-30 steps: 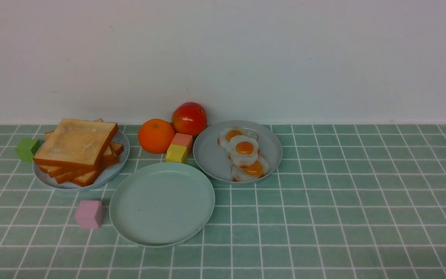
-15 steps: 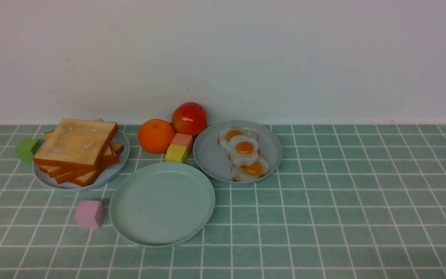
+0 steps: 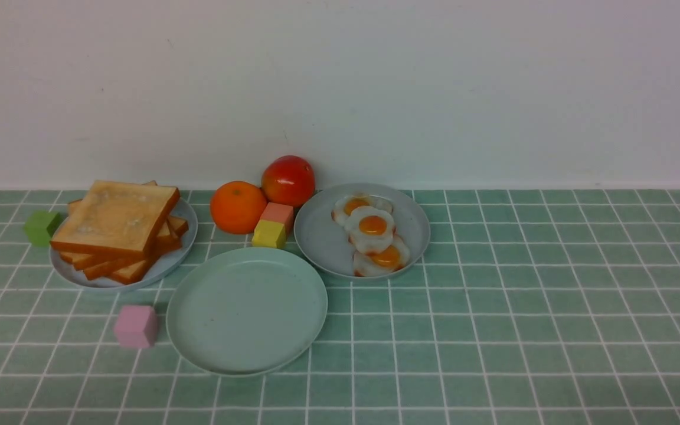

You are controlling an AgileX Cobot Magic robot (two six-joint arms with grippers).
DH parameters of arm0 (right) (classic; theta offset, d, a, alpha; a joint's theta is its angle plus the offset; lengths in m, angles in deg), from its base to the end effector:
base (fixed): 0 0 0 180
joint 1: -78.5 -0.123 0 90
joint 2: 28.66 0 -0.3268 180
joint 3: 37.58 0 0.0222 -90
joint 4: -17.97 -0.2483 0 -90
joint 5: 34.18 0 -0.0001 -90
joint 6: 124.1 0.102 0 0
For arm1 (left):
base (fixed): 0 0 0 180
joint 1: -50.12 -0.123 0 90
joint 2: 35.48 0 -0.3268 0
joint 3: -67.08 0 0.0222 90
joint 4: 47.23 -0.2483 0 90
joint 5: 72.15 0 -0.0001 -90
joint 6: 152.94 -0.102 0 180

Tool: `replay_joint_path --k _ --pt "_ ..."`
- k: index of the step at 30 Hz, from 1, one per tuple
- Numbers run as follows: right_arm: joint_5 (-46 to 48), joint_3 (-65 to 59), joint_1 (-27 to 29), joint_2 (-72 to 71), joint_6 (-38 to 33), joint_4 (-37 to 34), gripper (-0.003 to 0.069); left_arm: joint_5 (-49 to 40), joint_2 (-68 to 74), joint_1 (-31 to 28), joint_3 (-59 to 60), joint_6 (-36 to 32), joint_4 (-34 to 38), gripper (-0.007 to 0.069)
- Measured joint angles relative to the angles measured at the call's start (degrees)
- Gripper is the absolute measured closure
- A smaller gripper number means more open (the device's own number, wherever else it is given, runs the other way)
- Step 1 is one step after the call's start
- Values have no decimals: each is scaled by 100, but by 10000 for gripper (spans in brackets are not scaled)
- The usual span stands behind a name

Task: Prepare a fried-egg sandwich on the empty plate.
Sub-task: Use the left arm to grab a slice of bread

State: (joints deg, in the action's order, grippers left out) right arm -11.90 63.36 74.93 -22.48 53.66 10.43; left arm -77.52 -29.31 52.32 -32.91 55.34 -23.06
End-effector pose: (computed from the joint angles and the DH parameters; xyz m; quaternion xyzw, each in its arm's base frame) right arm 0.0176 0.0062 0.1704 -0.0065 0.8055 0.0629 0.5892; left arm 0.0231 -0.0048 0.1948 -0.2903 0.6520 -0.3331 0.6161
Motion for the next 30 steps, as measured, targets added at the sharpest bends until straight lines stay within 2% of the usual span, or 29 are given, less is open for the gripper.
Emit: replay_joint_path --k 4,8,12,13,17,18,21,24,25,27,30 --pt "0 0 0 0 0 0 419 537 0 0 0 142 510 389" --pt "0 0 0 0 0 0 419 497 0 0 0 149 577 391" --pt "0 0 0 0 0 0 419 303 0 0 -33 121 401 461" --pt "-11 0 0 0 -6 0 419 161 0 0 -138 67 295 501" --pt "-223 -33 0 0 19 -87 419 -440 138 0 -725 -357 -59 601" --pt "-441 -60 0 0 182 -383 419 -802 399 0 -1099 -632 -186 637" --pt "-1120 -61 0 0 809 -1452 419 -1700 1316 0 -1986 -1365 -330 638" --pt "-1648 -61 0 0 1034 -2116 419 -2589 2522 0 -2796 -2102 -360 638" --pt "-1678 -61 0 0 1034 -2142 419 -2653 2607 0 -2847 -2150 -360 638" --pt "-1842 -61 0 0 986 -2270 419 -3307 3612 0 -3352 -2695 -380 638" --pt "-1106 255 -23 13 848 -2324 419 -3778 4633 0 -3869 -3148 -384 638"
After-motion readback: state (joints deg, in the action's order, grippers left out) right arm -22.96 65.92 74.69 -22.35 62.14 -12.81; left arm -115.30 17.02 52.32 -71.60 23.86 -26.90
